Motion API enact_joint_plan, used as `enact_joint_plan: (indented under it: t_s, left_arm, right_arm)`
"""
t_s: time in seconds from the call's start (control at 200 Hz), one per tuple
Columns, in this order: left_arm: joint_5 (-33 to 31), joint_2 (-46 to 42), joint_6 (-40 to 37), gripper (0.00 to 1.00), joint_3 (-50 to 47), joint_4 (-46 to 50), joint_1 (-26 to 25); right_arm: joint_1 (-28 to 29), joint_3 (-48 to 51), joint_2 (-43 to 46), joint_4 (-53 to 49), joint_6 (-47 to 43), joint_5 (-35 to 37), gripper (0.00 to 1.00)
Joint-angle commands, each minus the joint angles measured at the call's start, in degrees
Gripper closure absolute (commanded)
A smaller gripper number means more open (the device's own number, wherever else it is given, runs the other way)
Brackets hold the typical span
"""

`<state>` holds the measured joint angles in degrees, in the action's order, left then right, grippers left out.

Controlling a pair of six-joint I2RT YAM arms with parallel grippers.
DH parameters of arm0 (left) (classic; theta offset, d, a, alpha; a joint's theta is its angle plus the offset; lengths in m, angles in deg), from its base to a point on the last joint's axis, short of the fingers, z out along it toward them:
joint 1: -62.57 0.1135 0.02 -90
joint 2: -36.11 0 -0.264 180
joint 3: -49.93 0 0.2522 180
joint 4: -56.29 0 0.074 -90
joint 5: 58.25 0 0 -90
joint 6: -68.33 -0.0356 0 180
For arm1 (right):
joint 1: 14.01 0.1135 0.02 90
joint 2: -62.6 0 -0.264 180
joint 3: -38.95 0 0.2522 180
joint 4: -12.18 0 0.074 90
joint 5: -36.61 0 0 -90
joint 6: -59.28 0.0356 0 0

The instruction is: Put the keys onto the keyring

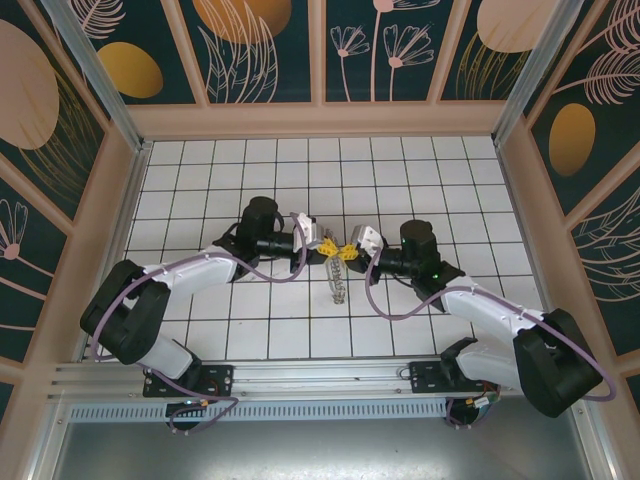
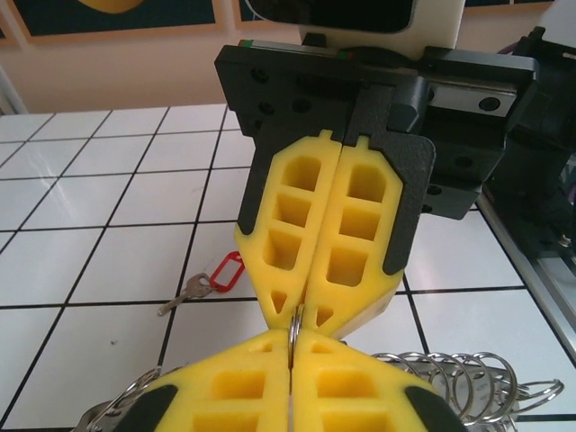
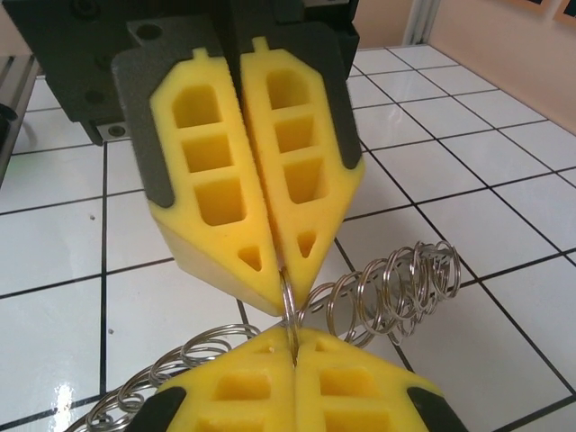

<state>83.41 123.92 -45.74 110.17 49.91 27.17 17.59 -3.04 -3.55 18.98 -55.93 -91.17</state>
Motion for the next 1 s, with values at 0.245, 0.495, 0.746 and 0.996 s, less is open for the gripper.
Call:
enact_joint_plan:
  t_s: [0.245,0.495,0.746,0.996]
  left_arm:
    - [-2.82,1.12,-10.28,0.8,7.15,17.71,-0.38]
    - [-3.35,2.46,-13.18,0.82,11.08,23.06,-0.36]
    - [-3.45,2.48,-14.51,0.99,11.81,25.32,-0.33]
    - [-2.07,1.0,-11.35,1.0,8.88,19.86,-0.31]
  right_arm:
    - [0.75,-6.57,-1.04,-8.95,-5.69,2.36,1.0]
    - [2.01,-8.42,-1.88,-10.36,-5.92,3.41,1.0]
    - [2.61,-8.79,-1.51,-9.72,-5.37,4.03,1.0]
    - [2.66,-5.68,0.05,-8.07,-5.35,6.33,0.96]
